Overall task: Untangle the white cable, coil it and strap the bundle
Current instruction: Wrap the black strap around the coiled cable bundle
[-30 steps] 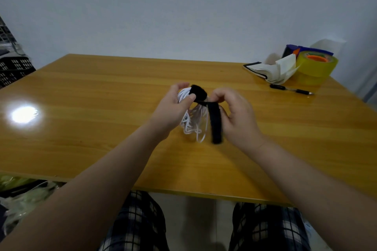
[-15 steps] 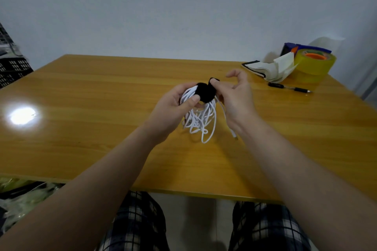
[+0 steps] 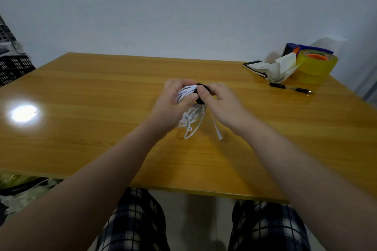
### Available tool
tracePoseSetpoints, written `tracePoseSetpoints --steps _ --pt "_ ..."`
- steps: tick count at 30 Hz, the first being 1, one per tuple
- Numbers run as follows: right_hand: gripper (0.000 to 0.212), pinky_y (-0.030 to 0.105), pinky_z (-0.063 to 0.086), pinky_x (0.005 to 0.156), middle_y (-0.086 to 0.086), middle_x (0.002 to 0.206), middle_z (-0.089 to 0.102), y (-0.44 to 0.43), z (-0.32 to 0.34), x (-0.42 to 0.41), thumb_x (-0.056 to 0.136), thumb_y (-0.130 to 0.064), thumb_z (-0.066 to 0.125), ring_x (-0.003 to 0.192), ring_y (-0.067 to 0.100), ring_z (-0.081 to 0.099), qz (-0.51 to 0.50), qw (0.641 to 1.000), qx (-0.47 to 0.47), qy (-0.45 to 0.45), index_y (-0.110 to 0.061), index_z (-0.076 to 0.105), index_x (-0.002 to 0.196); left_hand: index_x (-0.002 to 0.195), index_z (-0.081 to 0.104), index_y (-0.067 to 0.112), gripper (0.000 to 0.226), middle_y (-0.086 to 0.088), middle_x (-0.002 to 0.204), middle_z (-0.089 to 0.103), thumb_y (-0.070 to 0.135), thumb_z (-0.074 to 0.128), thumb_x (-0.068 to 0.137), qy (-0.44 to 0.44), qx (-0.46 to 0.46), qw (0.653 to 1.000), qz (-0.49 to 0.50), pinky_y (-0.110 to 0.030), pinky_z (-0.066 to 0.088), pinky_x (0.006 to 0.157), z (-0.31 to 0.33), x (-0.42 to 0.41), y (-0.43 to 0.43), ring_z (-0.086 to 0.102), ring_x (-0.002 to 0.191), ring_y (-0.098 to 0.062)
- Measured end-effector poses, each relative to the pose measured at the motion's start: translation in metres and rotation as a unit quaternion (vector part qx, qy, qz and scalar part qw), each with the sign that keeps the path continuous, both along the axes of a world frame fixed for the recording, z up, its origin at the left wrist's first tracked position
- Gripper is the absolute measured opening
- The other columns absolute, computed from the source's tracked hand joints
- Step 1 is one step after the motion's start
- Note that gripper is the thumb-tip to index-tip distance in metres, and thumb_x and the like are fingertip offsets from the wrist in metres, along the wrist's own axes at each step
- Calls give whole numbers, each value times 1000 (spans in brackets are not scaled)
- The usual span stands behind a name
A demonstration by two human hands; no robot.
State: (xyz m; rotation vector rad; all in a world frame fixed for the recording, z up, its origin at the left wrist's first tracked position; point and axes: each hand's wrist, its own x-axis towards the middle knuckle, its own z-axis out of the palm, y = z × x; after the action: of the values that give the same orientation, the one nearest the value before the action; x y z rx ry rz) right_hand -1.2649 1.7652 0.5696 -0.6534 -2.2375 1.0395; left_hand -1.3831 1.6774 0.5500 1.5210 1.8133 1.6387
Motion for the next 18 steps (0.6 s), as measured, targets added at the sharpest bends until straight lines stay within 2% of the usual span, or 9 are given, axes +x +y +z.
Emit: tracePoseSetpoints --steps 2,4,6,7,9,12,14,16,18 --pt "39 41 43 98 11 109 61 1 1 2 97 -40 44 107 22 56 5 999 -31 -15 -12 67 110 114 61 20 23 1 109 47 16 60 91 56 9 998 6 -11 41 90 3 -2 1 52 99 -3" --pt "37 41 46 91 6 98 68 4 4 5 96 -34 45 94 20 62 24 993 -115 13 -6 69 99 116 62 14 29 10 101 42 18 61 87 150 17 988 -13 -1 33 86 4 -5 4 47 95 3" --pt "42 36 41 76 -5 71 64 5 11 5 95 -39 44 72 13 56 13 989 -145 14 -10 67 74 117 64 9 36 13 99 38 23 62 85 248 6 967 -57 -1 30 84 2 -3 6 43 89 3" --pt "49 32 36 67 -9 58 56 4 15 5 95 -46 41 61 11 49 0 991 -132 -5 -16 58 60 116 64 8 37 10 97 38 26 62 85 288 6 955 -71 -4 31 83 0 -2 7 40 84 1" --pt "59 29 29 56 -3 51 45 -1 18 2 92 -60 33 50 13 40 -28 995 -87 -32 -17 44 53 109 67 9 34 3 98 40 31 61 85 334 33 940 -58 -16 32 80 -3 -1 10 37 84 -5" --pt "77 27 35 55 12 60 52 -3 17 1 84 -72 34 55 17 49 -41 994 -101 0 -2 57 64 105 68 7 34 -6 95 45 33 59 84 335 77 939 -12 -27 34 80 -2 -3 12 43 90 -18" --pt "85 36 47 71 14 75 68 -1 12 2 74 -80 35 72 24 64 -41 988 -151 2 -1 66 72 111 65 4 40 -5 95 44 33 60 84 320 90 943 -5 -21 36 80 -1 -4 8 43 89 -14" --pt "79 44 48 86 17 86 72 -3 10 2 78 -77 36 87 29 67 -18 988 -150 -6 -6 70 76 108 60 1 44 -3 95 46 36 63 81 290 94 952 1 -13 35 79 -2 -5 4 42 87 -6" --pt "77 44 51 82 21 83 70 -5 7 1 81 -73 35 82 33 67 13 992 -124 -4 -3 69 77 103 57 -1 53 -1 94 47 46 64 79 276 82 958 -2 -10 34 78 -1 -9 3 41 85 -2"
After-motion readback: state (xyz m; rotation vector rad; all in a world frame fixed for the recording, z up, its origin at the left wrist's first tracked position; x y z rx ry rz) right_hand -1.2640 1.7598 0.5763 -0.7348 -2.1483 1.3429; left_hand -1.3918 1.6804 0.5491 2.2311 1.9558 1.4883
